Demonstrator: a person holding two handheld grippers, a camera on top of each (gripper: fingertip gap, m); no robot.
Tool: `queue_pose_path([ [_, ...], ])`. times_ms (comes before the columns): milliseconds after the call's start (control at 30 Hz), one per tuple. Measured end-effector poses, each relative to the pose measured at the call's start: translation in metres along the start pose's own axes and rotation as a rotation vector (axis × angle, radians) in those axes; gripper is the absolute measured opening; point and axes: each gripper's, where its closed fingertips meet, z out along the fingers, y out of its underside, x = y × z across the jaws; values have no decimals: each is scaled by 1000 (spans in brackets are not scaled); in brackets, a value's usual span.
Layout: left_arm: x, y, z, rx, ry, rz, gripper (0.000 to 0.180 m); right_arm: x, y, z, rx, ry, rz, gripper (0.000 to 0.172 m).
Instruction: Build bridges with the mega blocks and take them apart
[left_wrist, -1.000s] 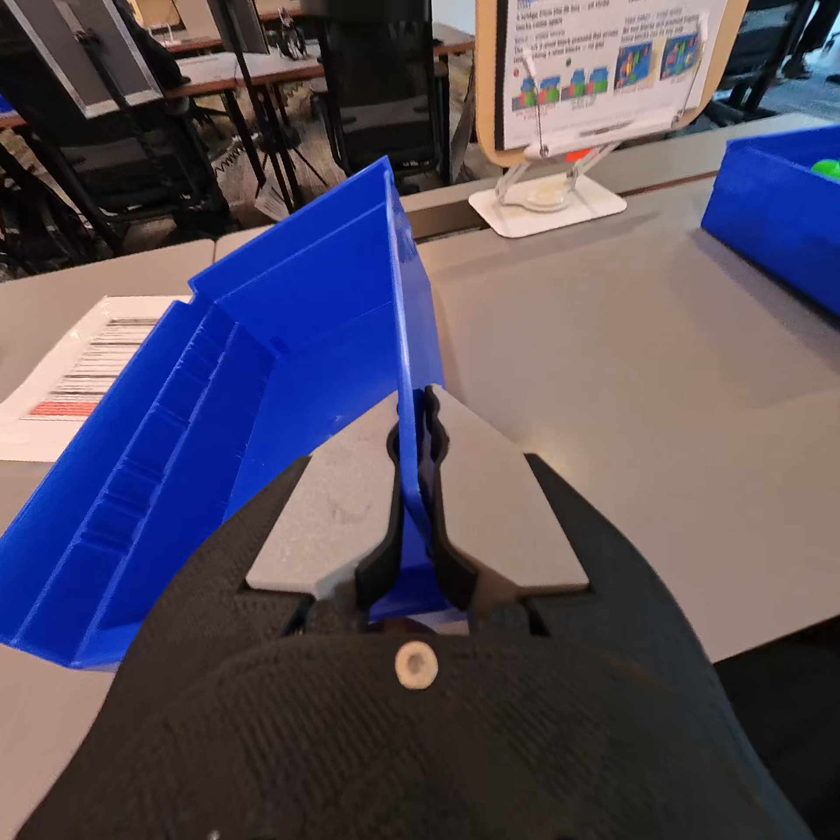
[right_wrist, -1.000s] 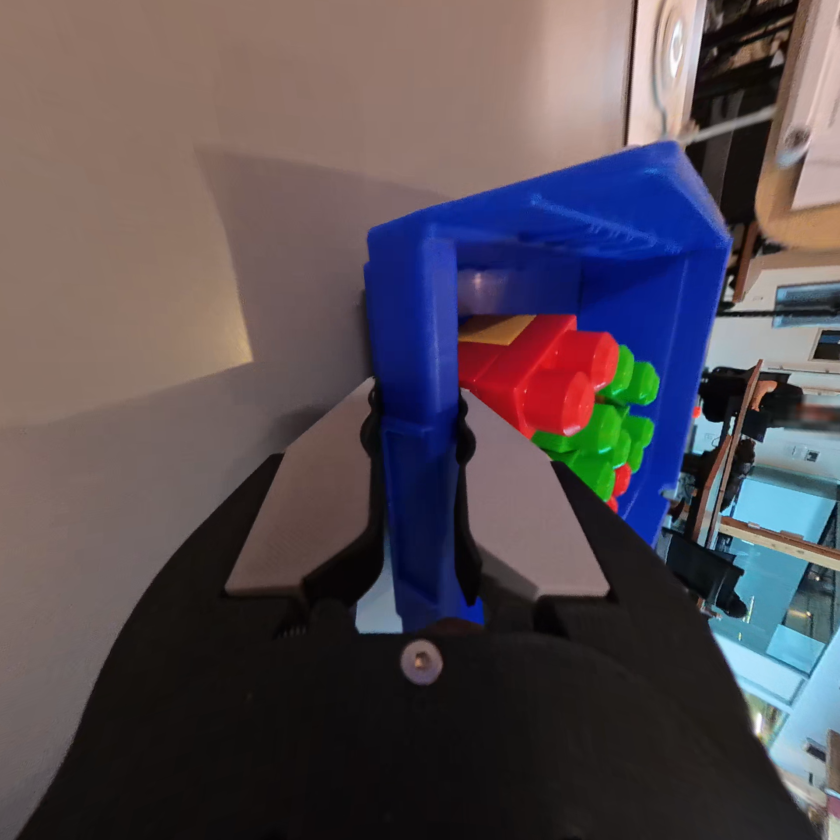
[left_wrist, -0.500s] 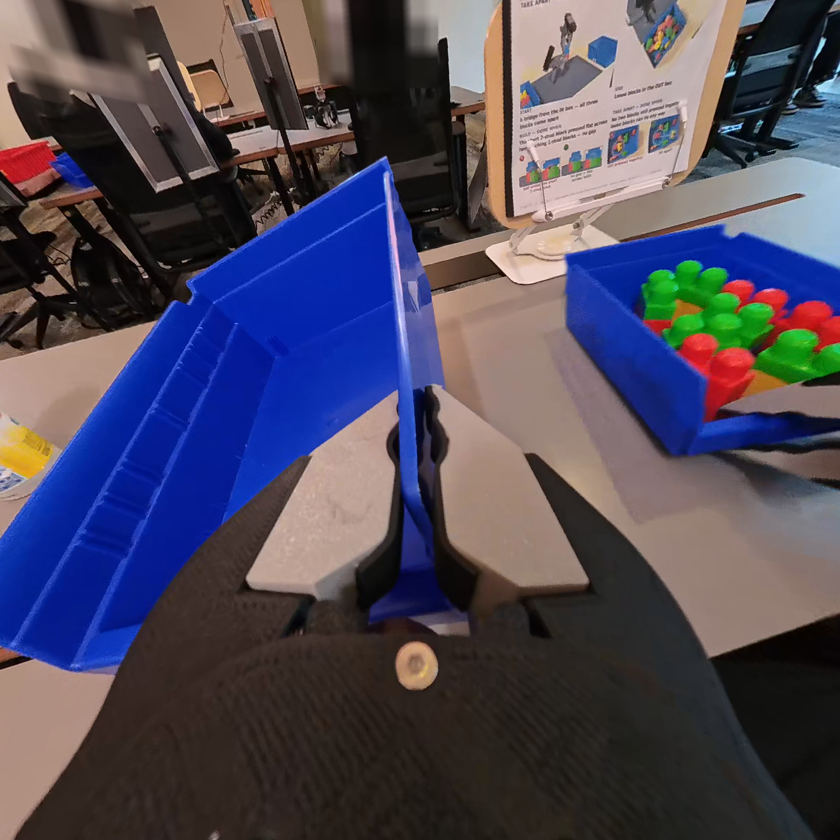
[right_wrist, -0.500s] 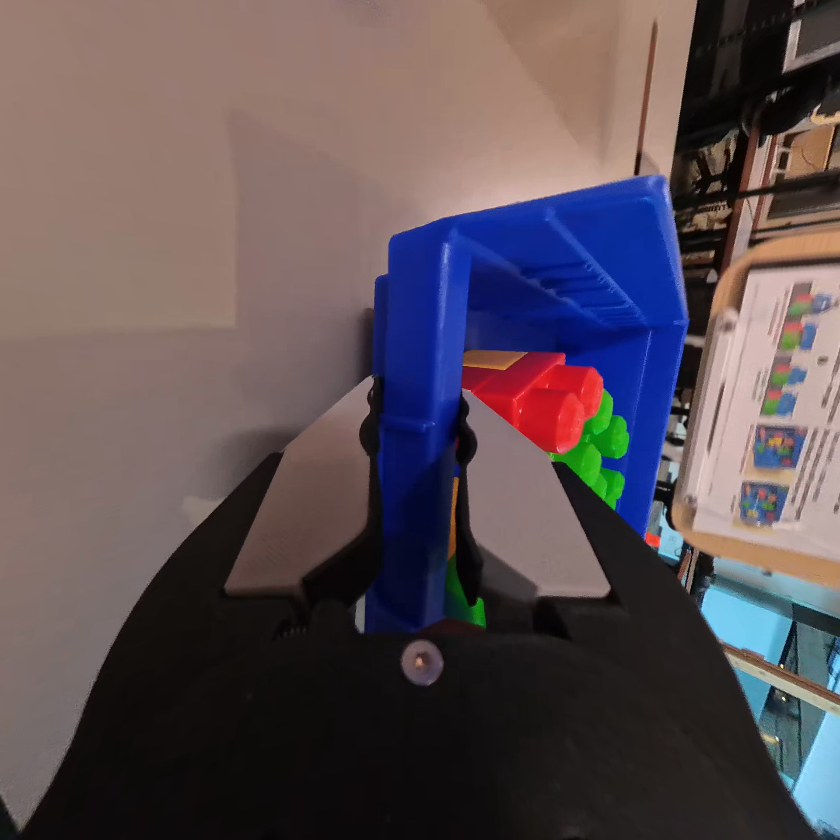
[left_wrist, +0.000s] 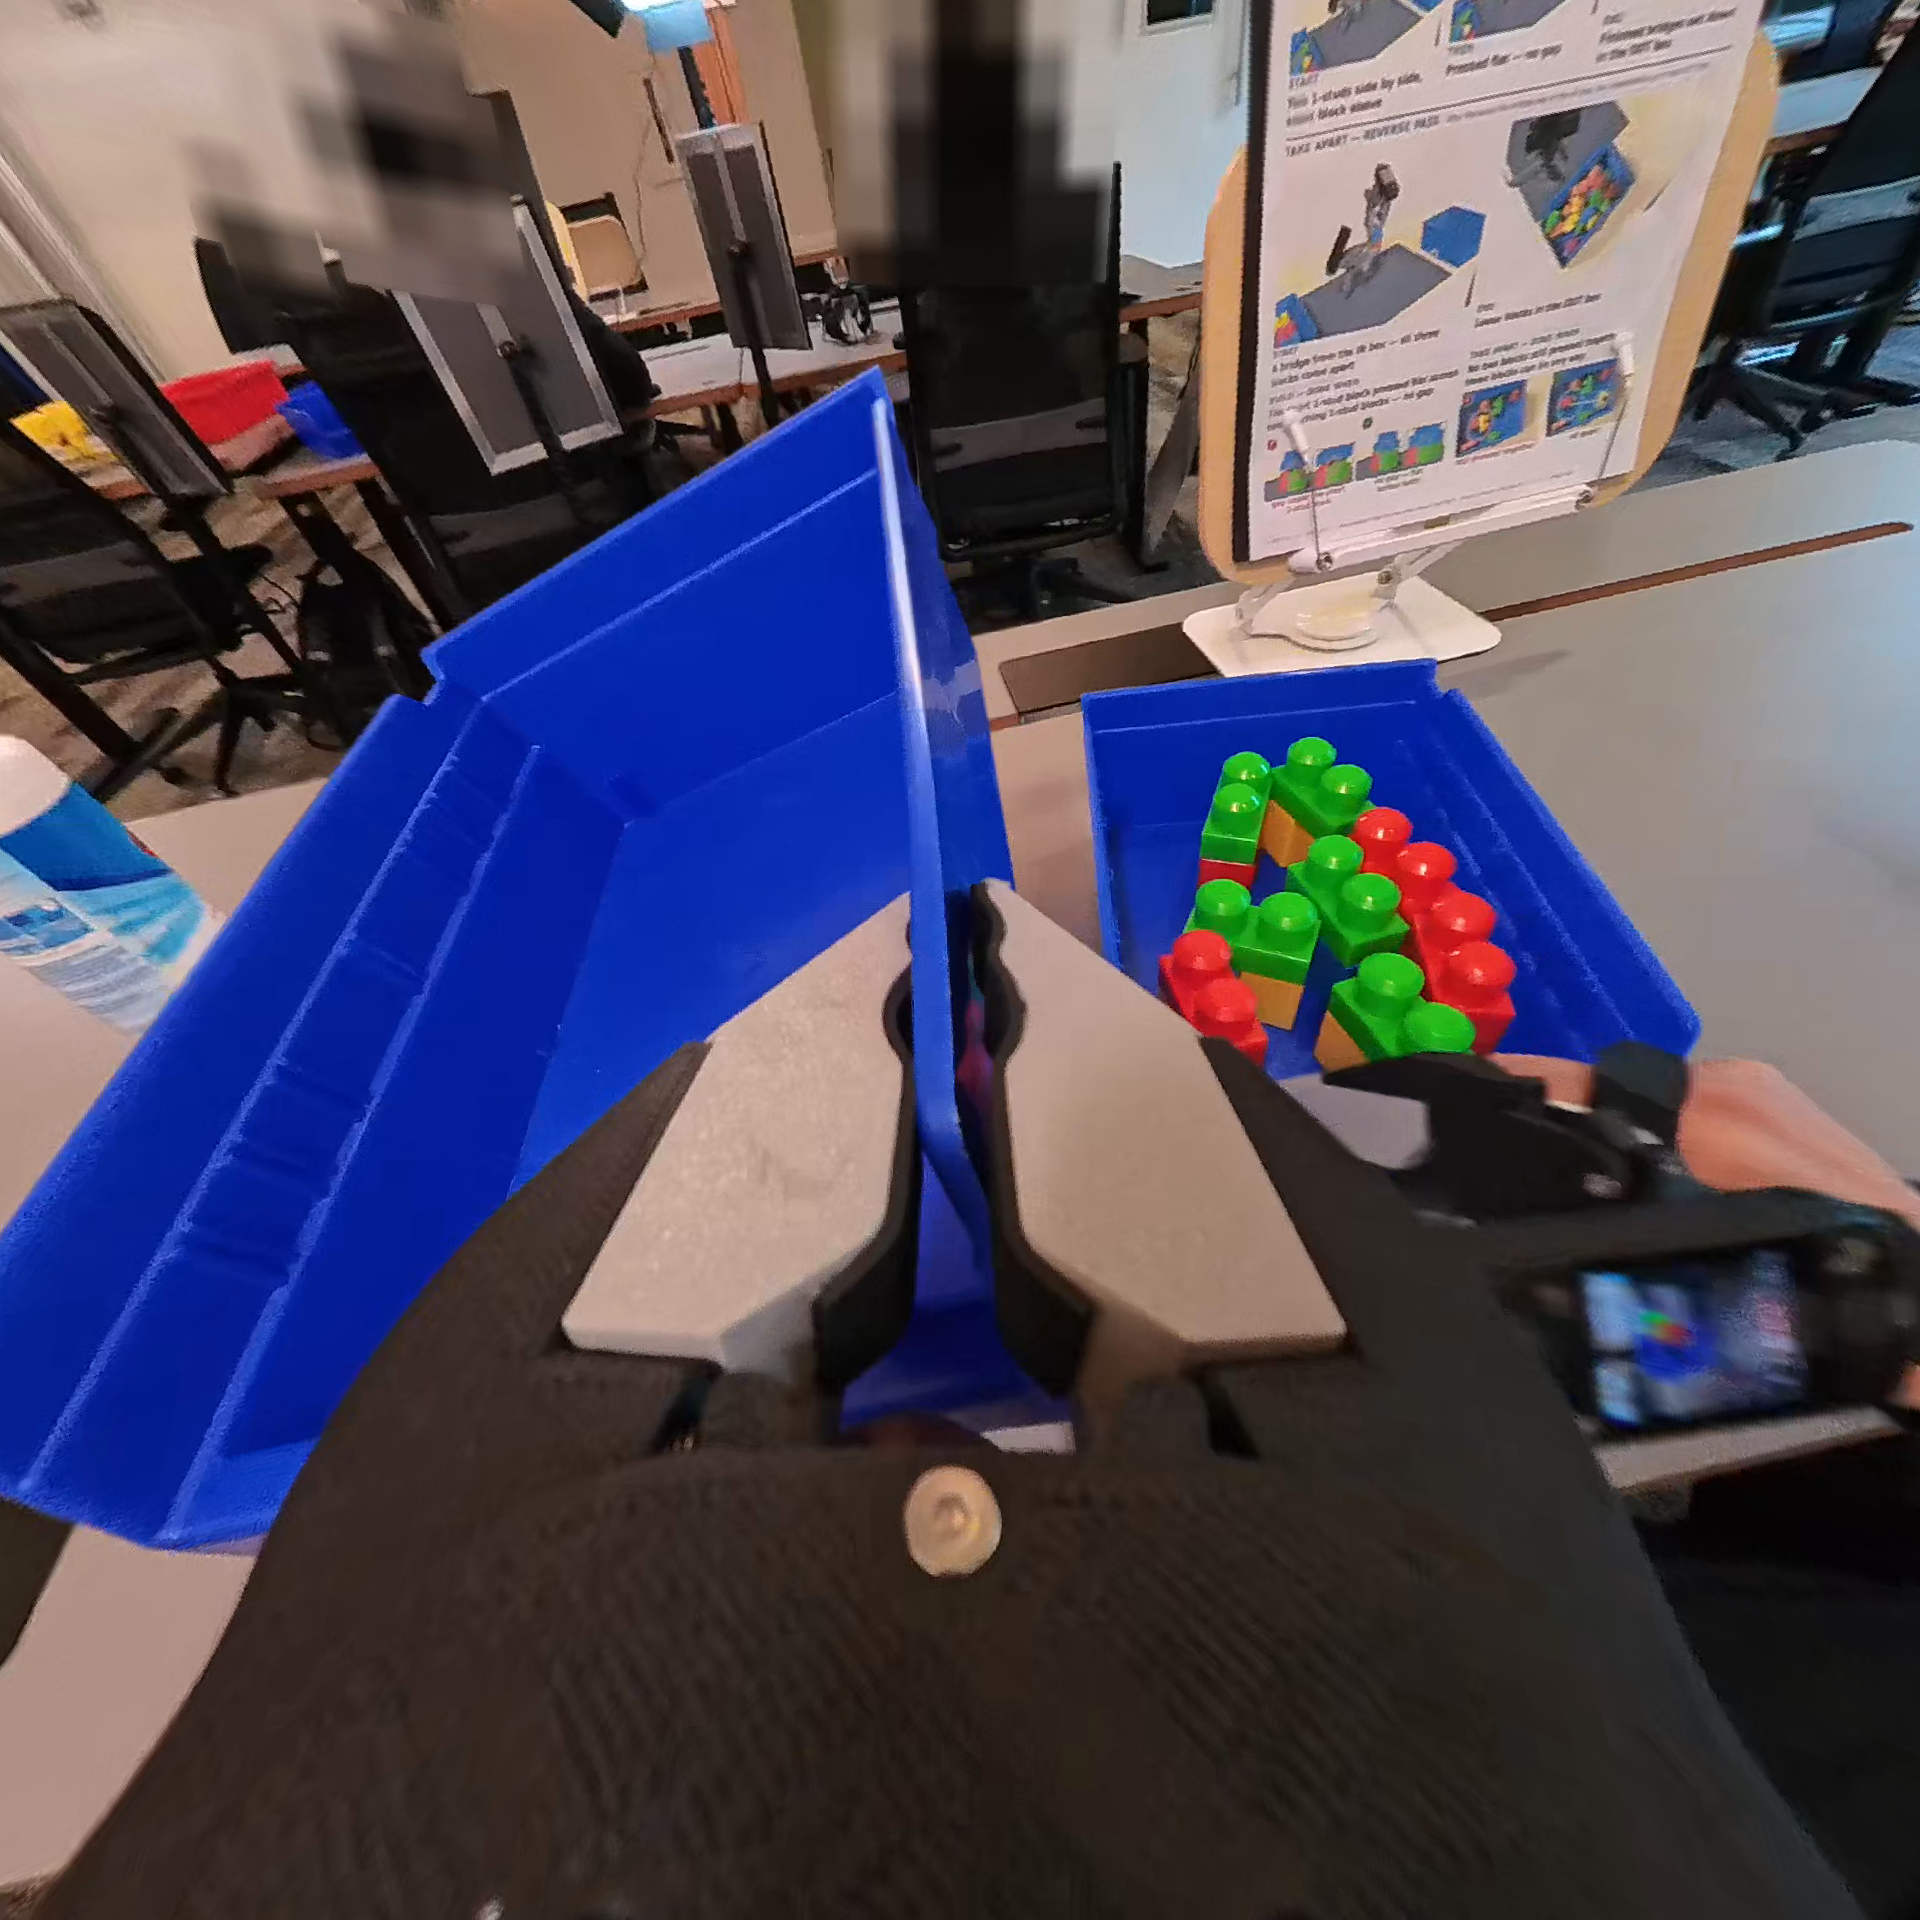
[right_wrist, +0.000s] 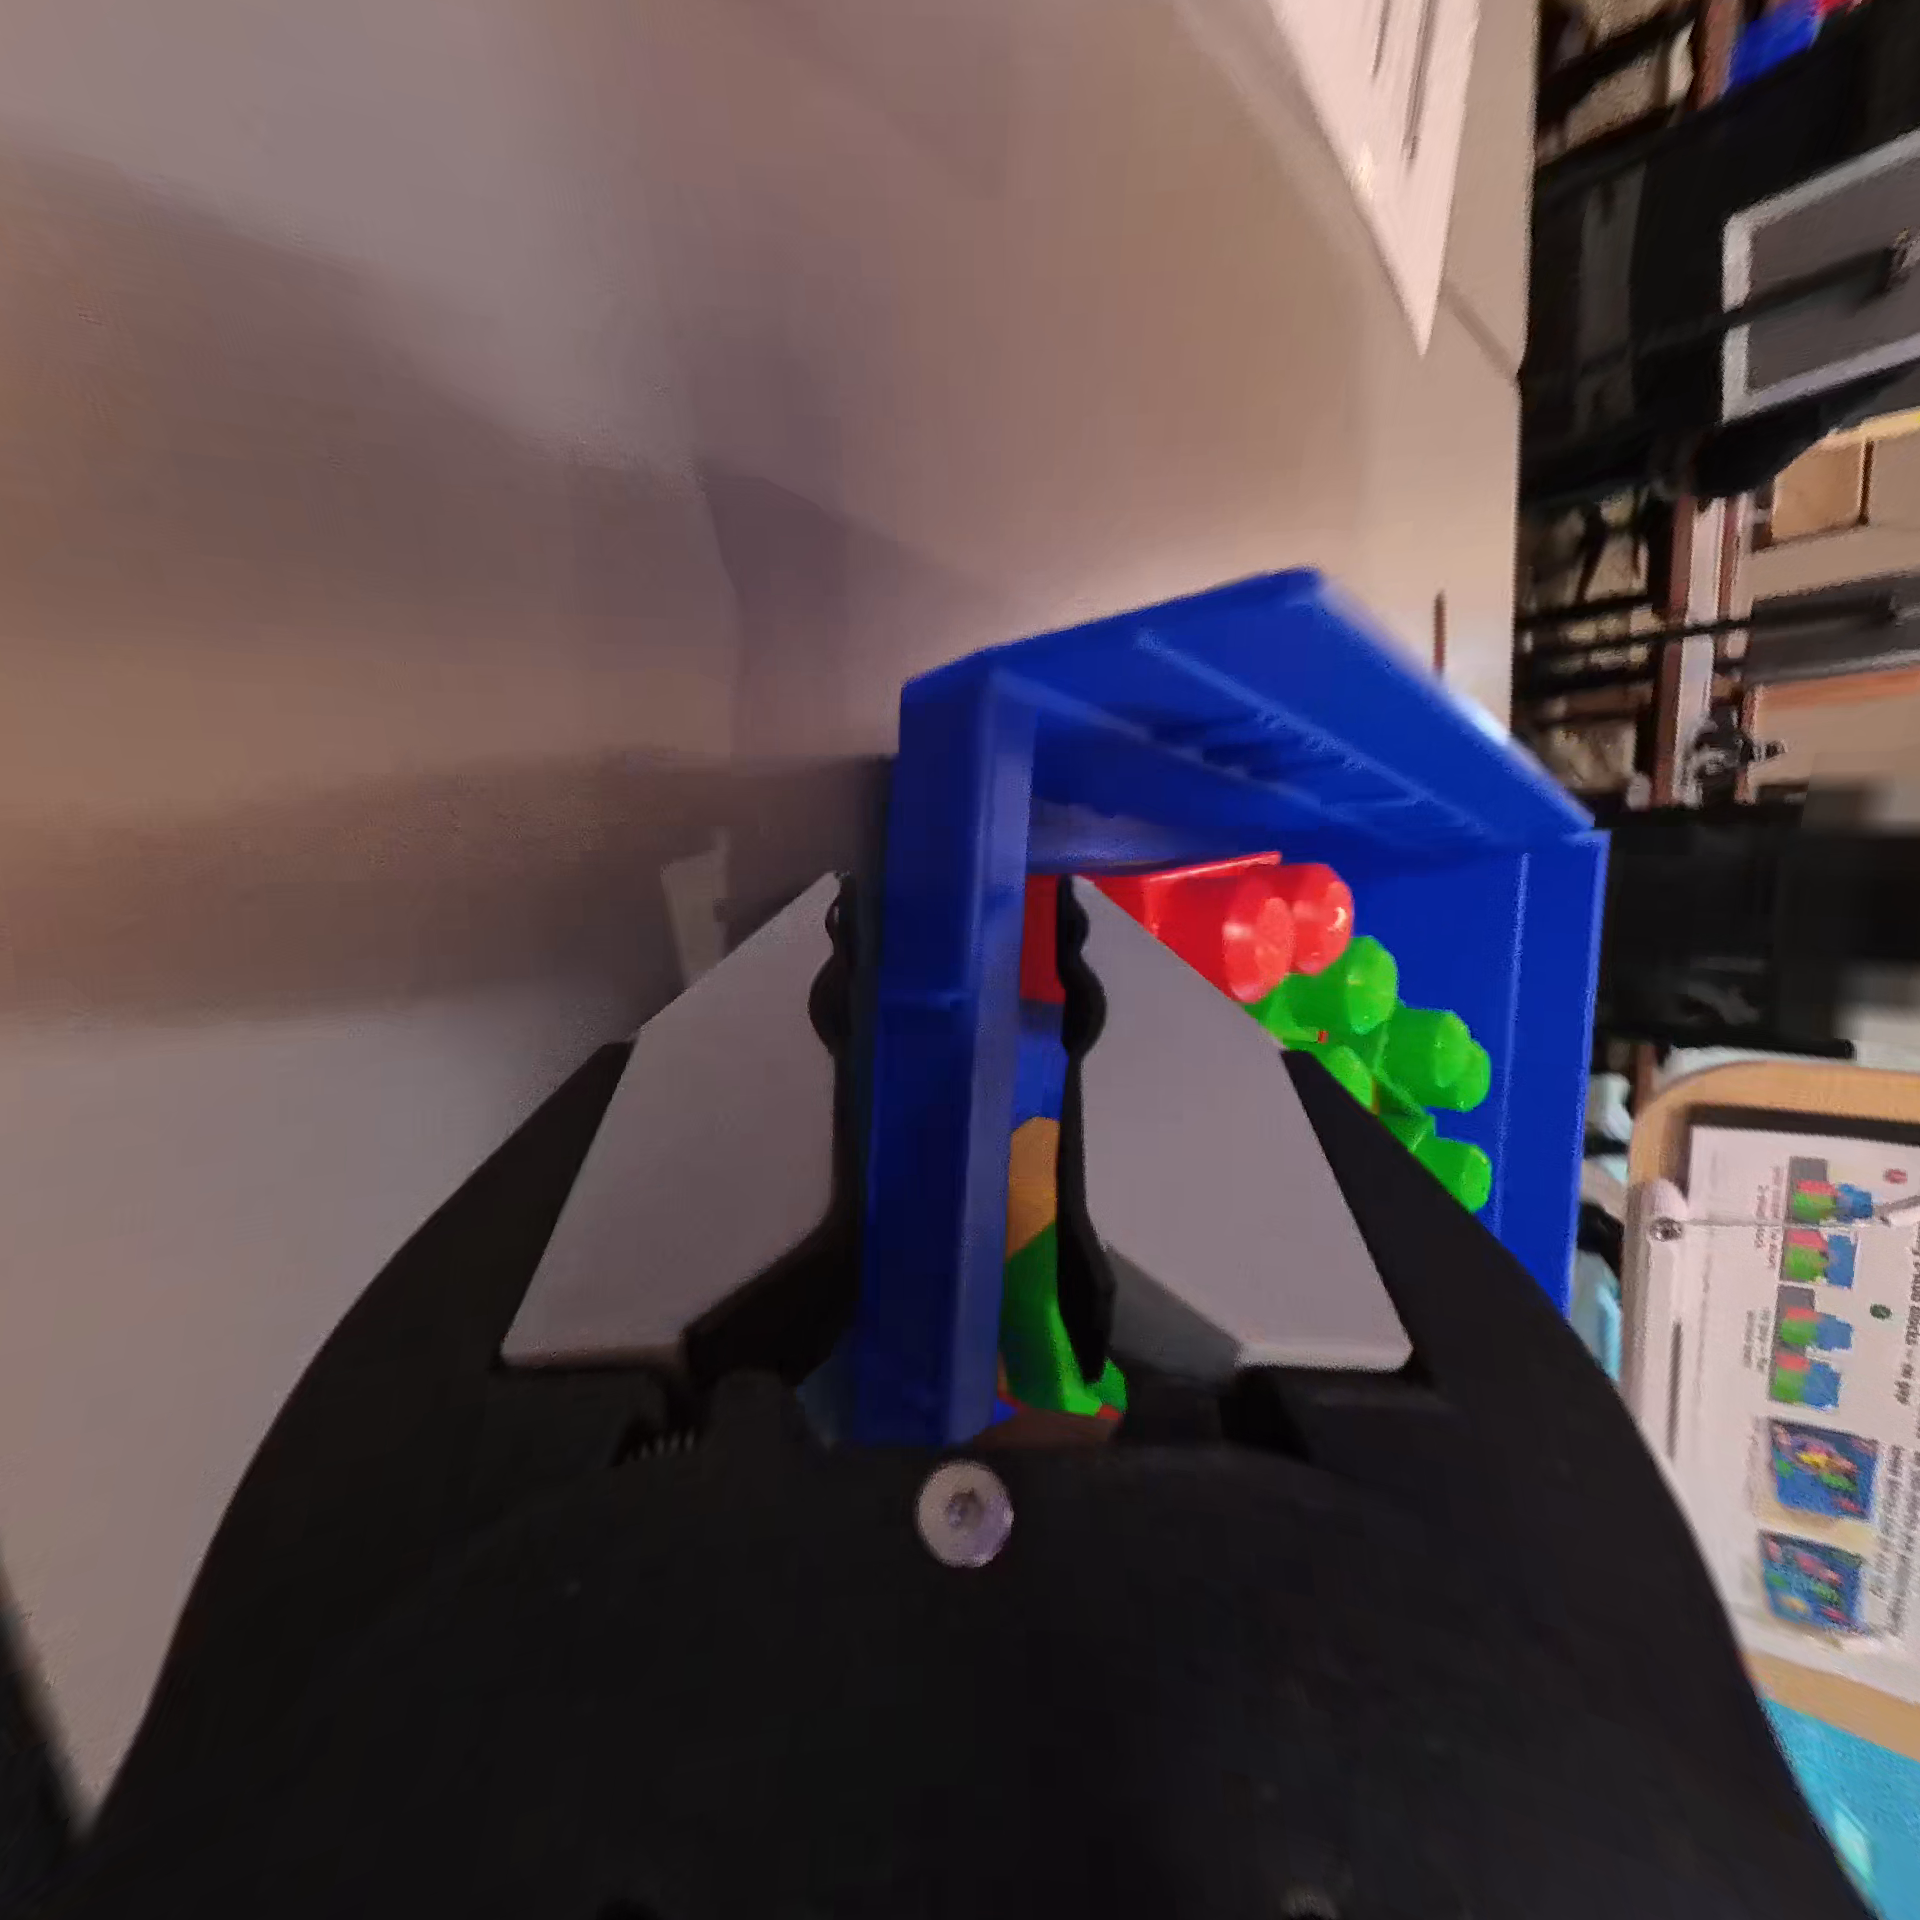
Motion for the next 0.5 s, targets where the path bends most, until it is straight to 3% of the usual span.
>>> queue_pose_path([
  [100, 17, -17, -5, 43, 9, 28, 3, -4, -9, -61, 162, -68, 45, 33],
  [200, 56, -41, -8, 92, 68, 63, 3, 11, 22, -131, 325, -90, 138, 13],
  [400, 187, -82, 9, 148, 290, 158, 2, 81, 179, -231, 460, -84, 596, 9],
  [500, 270, -91, 26, 163, 432, 162, 2, 106, 267, -261, 425, -29, 791, 15],
])
